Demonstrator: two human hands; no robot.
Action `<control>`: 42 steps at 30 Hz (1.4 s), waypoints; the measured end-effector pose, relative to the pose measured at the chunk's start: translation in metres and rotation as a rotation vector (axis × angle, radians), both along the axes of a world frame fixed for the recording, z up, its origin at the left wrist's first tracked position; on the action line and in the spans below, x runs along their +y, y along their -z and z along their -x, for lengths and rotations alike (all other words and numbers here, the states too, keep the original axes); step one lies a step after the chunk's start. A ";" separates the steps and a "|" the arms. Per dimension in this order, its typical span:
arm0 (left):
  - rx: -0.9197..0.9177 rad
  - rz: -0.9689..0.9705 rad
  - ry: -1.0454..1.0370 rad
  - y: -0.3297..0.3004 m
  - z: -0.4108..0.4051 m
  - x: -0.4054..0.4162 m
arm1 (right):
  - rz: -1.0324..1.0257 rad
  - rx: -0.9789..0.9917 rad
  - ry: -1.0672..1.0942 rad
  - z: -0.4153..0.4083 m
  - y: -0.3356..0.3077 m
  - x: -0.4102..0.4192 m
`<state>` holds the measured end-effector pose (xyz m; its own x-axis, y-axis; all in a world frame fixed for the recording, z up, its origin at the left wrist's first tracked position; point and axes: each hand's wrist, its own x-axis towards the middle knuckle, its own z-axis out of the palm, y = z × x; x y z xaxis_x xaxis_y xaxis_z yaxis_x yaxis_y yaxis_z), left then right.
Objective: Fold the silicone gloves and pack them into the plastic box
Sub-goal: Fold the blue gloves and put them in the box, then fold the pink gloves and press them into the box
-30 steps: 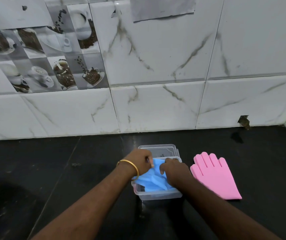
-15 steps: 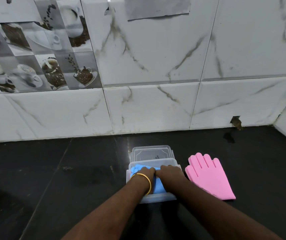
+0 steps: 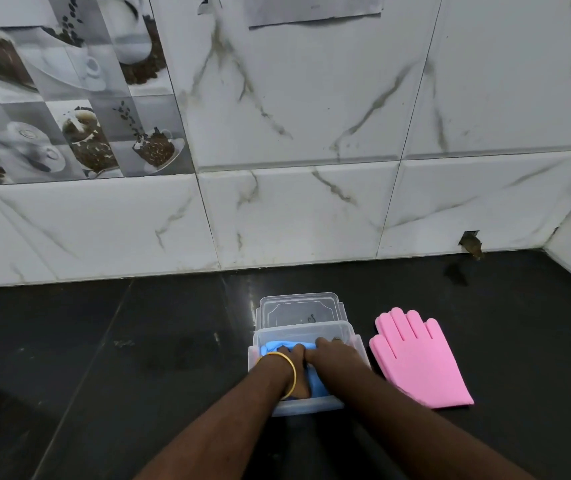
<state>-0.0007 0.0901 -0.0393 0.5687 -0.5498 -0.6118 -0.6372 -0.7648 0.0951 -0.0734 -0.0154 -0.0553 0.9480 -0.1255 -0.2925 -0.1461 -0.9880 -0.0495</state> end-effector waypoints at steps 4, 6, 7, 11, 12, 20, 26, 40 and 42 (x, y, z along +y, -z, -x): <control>0.061 0.004 -0.034 0.004 0.001 -0.001 | 0.005 0.028 -0.009 -0.002 0.003 -0.002; 0.073 -0.008 -0.045 0.006 0.002 -0.001 | 0.025 0.047 -0.010 -0.002 0.003 -0.002; 0.073 -0.014 -0.052 0.006 0.002 -0.001 | 0.031 0.054 -0.010 -0.001 0.002 -0.001; 0.040 -0.009 -0.075 0.005 0.006 0.000 | 0.037 0.066 -0.008 0.003 -0.007 0.002; 0.030 -0.006 -0.070 0.004 0.008 0.001 | 0.032 0.053 -0.009 0.005 -0.010 0.003; -0.051 -0.065 0.112 -0.023 0.017 0.001 | -0.113 -0.166 0.001 0.028 -0.026 0.000; -0.196 0.160 0.015 -0.042 0.040 -0.026 | -0.365 -0.620 0.201 0.064 -0.036 -0.045; -0.278 0.369 0.310 0.017 0.157 -0.124 | -0.784 -0.707 0.967 0.183 -0.015 -0.141; -0.336 0.383 0.345 0.028 0.161 -0.128 | -0.834 -0.698 1.034 0.198 -0.009 -0.143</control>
